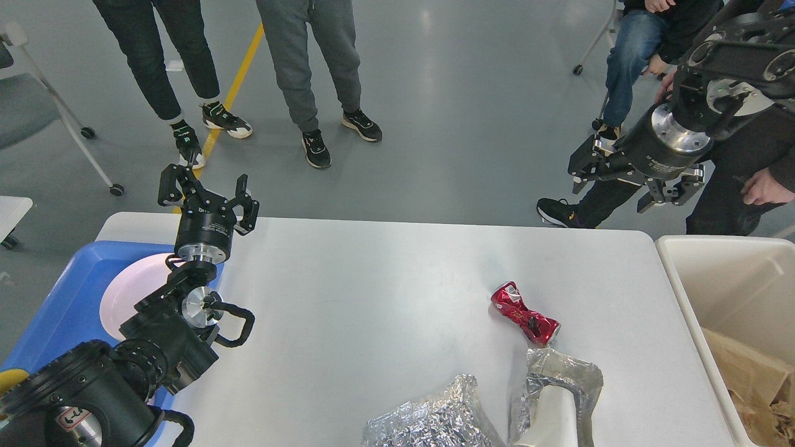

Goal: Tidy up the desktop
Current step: 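Move the right gripper down toward the red crushed can, then close the right gripper around the red crushed can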

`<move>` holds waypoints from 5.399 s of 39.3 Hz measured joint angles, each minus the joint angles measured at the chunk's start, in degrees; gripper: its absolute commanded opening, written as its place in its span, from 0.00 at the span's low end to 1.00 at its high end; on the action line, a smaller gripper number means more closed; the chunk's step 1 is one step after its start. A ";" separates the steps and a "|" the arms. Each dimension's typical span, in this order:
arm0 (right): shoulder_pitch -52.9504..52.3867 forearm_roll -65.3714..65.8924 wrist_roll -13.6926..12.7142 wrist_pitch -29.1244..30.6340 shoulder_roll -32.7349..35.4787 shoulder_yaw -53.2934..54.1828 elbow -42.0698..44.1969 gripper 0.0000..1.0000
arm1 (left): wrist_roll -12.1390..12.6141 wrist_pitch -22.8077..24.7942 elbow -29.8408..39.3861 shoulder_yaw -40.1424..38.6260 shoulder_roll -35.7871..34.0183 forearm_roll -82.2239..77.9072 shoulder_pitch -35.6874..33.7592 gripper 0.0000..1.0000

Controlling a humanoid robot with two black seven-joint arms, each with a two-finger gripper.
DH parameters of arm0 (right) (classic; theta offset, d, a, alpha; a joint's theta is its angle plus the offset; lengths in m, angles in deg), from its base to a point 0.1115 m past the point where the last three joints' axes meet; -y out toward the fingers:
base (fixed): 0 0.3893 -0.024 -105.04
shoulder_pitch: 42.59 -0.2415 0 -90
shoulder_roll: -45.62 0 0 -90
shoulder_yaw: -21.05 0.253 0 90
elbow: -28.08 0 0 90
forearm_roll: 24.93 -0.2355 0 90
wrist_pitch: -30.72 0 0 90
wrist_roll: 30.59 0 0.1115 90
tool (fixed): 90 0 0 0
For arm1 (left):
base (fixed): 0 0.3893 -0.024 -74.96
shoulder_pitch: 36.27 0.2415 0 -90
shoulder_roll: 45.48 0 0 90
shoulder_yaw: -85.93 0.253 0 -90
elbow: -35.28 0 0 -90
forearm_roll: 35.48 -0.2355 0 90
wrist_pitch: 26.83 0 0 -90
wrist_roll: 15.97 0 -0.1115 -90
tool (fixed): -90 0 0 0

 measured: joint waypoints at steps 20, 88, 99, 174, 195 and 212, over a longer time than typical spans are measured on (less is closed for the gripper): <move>1.34 0.50 -0.34 -0.51 -0.98 1.75 -2.19 1.00 | -0.08 0.00 0.00 0.00 -0.02 0.04 0.00 0.97; 11.51 40.66 17.89 -10.53 2.35 16.03 -15.52 1.00 | -0.03 0.00 0.00 0.00 -0.02 -0.02 0.00 0.97; 11.72 31.79 17.82 -10.85 2.91 16.15 -14.53 1.00 | -0.03 0.00 0.00 0.00 -0.02 0.02 0.00 0.97; 36.17 65.92 17.61 -33.15 -10.19 18.07 -0.79 1.00 | -0.03 0.00 0.00 0.00 -0.01 0.02 0.00 0.97; 36.31 67.17 17.52 -33.16 -10.15 15.36 0.35 1.00 | -0.03 0.00 0.00 0.00 -0.02 -0.02 0.00 0.97; 39.30 66.63 16.93 -33.32 -10.97 15.41 4.76 0.95 | -0.03 0.00 0.00 0.00 0.00 0.06 0.00 0.97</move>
